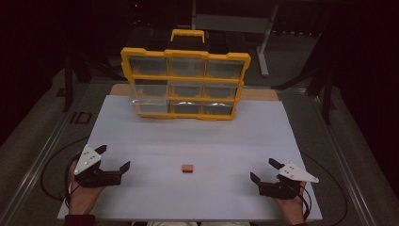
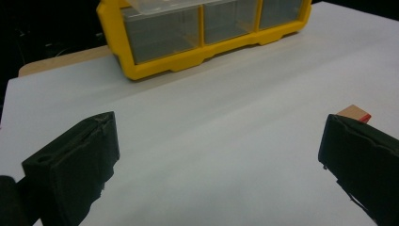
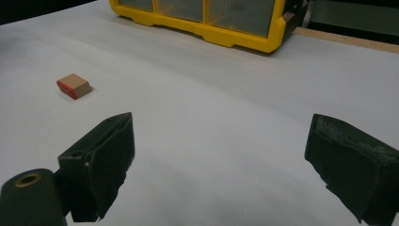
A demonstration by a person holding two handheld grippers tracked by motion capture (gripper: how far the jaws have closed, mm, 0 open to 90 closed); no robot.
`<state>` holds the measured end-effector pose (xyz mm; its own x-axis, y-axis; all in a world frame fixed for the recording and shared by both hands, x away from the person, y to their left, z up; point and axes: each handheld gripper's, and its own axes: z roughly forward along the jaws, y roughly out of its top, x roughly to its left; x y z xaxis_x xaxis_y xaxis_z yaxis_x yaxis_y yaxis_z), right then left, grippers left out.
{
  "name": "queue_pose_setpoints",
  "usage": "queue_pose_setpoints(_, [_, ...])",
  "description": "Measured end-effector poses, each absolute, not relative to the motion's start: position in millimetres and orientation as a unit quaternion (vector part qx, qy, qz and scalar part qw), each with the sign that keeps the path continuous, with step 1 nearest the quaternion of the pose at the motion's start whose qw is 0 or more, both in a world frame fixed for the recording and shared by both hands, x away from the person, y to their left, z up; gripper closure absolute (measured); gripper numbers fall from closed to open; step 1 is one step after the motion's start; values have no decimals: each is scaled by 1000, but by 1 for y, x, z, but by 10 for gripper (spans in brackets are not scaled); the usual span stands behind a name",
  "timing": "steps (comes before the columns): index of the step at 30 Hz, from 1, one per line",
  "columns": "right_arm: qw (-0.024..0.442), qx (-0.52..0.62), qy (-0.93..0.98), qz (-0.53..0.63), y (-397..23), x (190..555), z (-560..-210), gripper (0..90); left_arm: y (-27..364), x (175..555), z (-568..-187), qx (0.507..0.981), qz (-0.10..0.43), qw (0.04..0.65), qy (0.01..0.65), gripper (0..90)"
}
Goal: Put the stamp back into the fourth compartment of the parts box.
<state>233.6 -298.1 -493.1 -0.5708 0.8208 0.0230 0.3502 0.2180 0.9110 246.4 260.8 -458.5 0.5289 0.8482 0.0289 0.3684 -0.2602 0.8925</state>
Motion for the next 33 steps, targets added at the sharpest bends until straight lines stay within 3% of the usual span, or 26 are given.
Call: queue_pose_setpoints(33, [235,400,738,490,-300,234,-496,89,192,287,-445,822,237,417,307,0])
